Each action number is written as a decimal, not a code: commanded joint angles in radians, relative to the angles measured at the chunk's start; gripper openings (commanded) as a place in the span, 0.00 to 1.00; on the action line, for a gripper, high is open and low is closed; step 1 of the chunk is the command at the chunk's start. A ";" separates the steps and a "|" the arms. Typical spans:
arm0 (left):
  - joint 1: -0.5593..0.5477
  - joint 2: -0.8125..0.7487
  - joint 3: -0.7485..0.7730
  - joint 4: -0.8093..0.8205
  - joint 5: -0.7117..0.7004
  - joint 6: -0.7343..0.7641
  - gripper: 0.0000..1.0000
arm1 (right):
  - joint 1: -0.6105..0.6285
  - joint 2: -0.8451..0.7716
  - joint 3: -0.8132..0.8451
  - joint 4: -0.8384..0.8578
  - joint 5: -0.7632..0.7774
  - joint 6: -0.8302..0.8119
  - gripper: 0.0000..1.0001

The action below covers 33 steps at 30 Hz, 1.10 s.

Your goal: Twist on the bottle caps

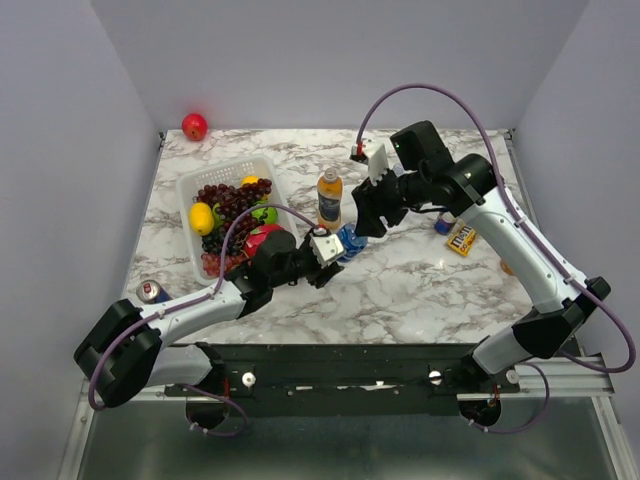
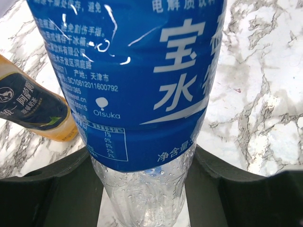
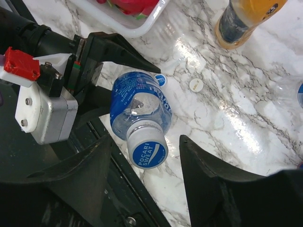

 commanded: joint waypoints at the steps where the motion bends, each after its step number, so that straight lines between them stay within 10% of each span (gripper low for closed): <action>1: -0.001 -0.014 0.012 0.001 0.045 -0.048 0.00 | 0.007 0.017 0.078 -0.027 -0.031 -0.028 0.71; 5: 0.013 -0.001 0.010 0.009 0.077 -0.093 0.00 | 0.007 0.023 0.130 -0.056 -0.075 -0.082 0.99; 16: 0.085 -0.025 0.022 0.002 0.352 -0.058 0.00 | -0.060 -0.262 -0.111 0.094 -0.281 -0.695 0.99; 33: 0.087 -0.002 0.087 -0.073 0.432 0.050 0.00 | 0.014 -0.235 -0.152 -0.064 -0.335 -1.001 0.99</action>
